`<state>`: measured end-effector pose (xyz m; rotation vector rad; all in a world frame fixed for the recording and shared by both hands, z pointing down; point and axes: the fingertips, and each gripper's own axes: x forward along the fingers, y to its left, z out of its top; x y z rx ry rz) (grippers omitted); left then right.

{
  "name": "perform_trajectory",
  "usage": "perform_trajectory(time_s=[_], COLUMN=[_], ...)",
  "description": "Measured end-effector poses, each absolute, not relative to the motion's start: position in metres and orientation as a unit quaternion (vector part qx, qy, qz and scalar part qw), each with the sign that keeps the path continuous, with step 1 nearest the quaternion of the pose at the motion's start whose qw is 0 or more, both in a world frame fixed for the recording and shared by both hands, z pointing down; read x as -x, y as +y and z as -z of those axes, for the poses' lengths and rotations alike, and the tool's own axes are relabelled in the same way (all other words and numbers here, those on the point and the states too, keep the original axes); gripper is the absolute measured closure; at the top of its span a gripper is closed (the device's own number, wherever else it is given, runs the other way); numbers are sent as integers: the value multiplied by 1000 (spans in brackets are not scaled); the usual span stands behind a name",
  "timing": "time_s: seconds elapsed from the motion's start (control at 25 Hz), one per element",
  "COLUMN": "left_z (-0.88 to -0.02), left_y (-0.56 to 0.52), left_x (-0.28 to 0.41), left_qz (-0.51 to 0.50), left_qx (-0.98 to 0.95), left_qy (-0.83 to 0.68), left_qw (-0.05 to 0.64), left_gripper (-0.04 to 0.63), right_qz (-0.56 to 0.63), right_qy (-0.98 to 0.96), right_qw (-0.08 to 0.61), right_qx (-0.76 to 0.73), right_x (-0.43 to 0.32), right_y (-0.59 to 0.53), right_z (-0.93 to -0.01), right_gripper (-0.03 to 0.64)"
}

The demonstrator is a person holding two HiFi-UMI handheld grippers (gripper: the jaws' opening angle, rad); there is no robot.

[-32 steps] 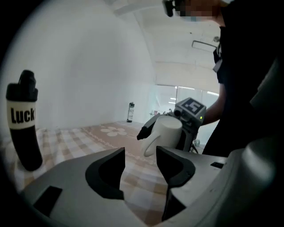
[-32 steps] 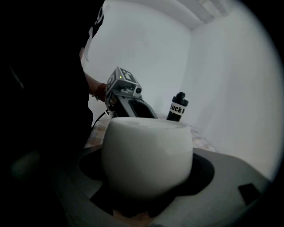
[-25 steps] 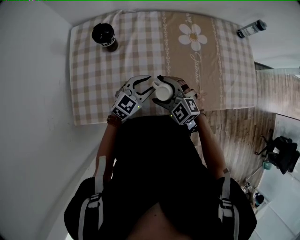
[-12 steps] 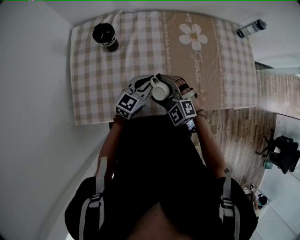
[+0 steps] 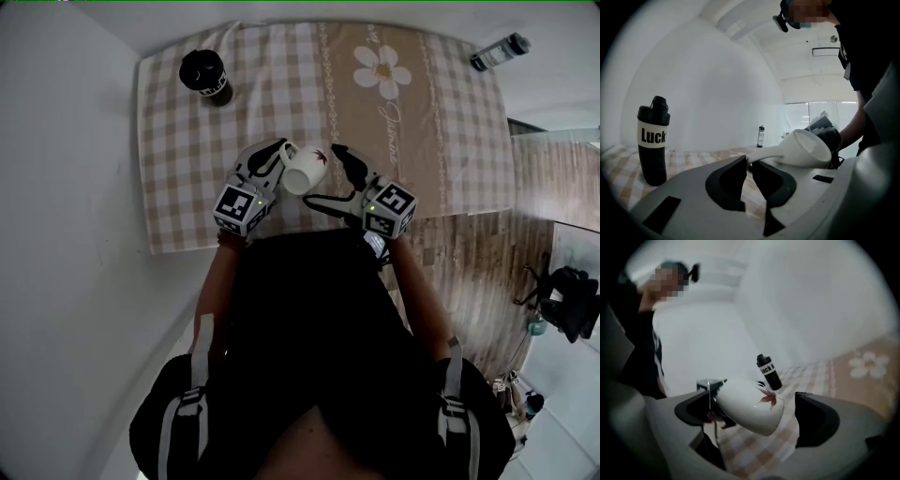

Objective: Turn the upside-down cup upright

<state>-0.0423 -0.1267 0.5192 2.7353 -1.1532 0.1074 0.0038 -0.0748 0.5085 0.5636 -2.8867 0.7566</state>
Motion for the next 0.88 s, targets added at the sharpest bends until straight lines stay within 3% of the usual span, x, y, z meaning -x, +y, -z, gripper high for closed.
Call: perform_trajectory(time_s=[0.12, 0.24, 0.28, 0.6, 0.88], left_z=[-512, -511, -512, -505, -510], left_y=[-127, -129, -129, -128, -124], left_x=[41, 40, 39, 38, 36], left_qz=[-36, -48, -53, -54, -47], left_qx=[-917, -912, -911, -913, -929], left_qy=[-395, -406, -407, -405, -365], left_qw=[55, 33, 28, 9, 31], left_gripper=[545, 545, 545, 540, 510], right_qz=[-397, -437, -438, -393, -244], right_qy=[-905, -885, -884, -904, -946], right_qw=[-38, -53, -46, -1, 65], right_qx=[-148, -152, -156, -168, -205], right_x=[5, 11, 13, 23, 19], right_y=[-76, -83, -84, -87, -88], right_z=[-500, -507, -511, -516, -508], right_gripper=[43, 52, 88, 92, 95])
